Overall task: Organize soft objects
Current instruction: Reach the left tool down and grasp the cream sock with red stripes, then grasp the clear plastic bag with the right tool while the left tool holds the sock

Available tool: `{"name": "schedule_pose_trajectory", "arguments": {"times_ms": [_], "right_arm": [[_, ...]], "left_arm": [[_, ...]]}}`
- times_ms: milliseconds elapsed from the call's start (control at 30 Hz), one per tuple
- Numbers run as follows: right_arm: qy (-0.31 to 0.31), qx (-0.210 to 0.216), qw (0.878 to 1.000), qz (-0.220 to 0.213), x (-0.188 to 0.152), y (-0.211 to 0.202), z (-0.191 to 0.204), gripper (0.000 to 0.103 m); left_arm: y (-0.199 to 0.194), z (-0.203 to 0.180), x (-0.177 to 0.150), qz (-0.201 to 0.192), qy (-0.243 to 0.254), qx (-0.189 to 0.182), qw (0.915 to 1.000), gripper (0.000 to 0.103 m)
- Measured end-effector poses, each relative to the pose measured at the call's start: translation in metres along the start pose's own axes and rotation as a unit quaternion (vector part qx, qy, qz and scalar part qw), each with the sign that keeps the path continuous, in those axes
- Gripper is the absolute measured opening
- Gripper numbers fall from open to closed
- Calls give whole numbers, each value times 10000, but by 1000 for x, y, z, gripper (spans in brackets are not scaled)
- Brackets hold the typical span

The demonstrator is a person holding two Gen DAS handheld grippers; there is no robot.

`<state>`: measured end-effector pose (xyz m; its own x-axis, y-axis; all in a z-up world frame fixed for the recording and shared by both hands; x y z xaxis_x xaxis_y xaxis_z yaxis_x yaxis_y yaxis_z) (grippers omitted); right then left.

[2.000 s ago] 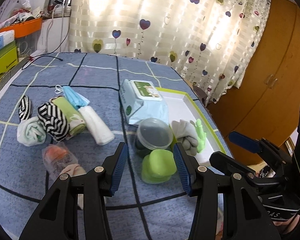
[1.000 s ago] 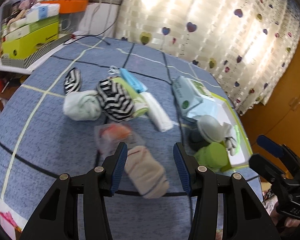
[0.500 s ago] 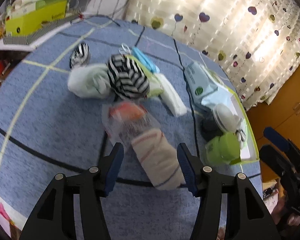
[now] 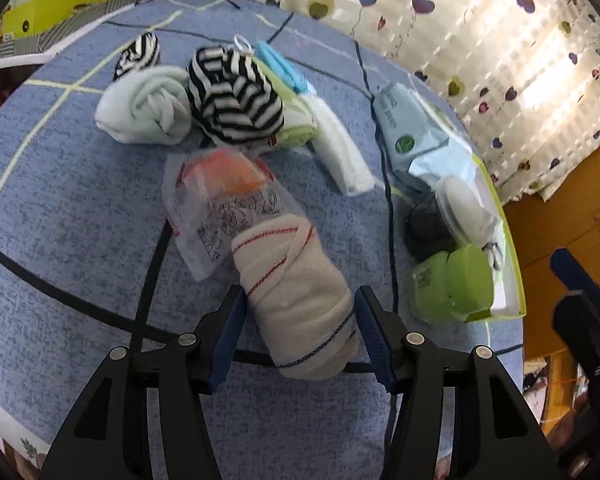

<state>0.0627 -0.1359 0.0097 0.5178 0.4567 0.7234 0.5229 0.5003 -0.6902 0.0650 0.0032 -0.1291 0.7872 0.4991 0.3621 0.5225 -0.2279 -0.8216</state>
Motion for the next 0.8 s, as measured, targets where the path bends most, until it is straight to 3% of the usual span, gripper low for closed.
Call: {"name": "schedule_pose_trajectory", "arguments": {"times_ms": [433,800], "right_arm": [[23,0,10000,-32,3,0,-2,72],[-221,304,9991,175,13,31,33,72]], "left_arm": [[-45,-8,4,-672,402,-189,9968,51],[-75,48,31,-1182,-133,44,9929,51]]}}
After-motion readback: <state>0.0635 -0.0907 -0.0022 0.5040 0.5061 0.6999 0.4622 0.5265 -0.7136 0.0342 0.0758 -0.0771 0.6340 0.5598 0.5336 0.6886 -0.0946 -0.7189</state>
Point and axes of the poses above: each gripper's, at about its wrist camera, not at the fingertips, and y roughly the way its jaws point, z to its left, x to its top, the point moved 8 cm from there along y, roughly the way its jaws point, and after that the axes turned 5 degrees about -y, right-handed, at the moved point
